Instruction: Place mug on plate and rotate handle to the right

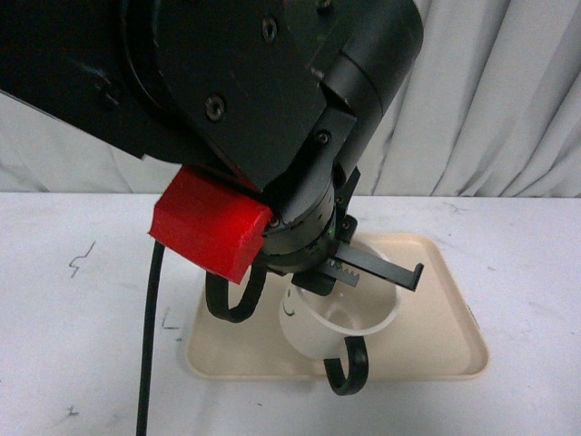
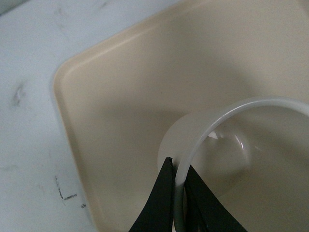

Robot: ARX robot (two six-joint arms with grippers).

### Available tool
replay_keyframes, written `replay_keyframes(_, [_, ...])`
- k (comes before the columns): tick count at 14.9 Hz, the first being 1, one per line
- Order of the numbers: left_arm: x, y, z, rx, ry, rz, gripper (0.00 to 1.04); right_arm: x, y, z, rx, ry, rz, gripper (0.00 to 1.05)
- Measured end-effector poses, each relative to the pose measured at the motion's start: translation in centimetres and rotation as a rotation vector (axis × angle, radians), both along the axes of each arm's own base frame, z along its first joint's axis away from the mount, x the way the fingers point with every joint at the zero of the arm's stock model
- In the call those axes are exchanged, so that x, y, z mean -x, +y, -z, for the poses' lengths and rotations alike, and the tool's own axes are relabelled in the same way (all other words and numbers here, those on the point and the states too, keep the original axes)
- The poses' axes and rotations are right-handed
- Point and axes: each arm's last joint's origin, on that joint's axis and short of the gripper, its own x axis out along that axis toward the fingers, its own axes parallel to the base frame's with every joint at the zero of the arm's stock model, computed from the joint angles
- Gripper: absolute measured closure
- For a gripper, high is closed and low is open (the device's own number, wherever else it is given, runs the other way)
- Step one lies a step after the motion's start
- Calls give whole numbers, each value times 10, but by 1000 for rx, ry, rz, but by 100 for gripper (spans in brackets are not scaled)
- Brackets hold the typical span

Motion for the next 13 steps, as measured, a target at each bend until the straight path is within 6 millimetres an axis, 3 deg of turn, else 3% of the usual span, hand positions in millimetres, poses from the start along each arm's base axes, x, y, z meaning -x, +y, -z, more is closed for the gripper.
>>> replay_keyframes(4, [-21,-1,12,16,25,-53,101,0,0,0,0,0,0,6])
replay_keyframes(7, [-15,-2,16,24,45,-19,69,0,0,0,0,0,0,6])
replay_keyframes(10, [19,3,-43,141,-111,194,34,0,0,0,0,0,0,6])
replay_keyframes(12, [45,38,-102,258,-479,266,13,0,0,0,0,-2,2,6])
replay_keyframes(13, [64,52,-121,270,-631,292,5,0,0,0,0,2,1,6])
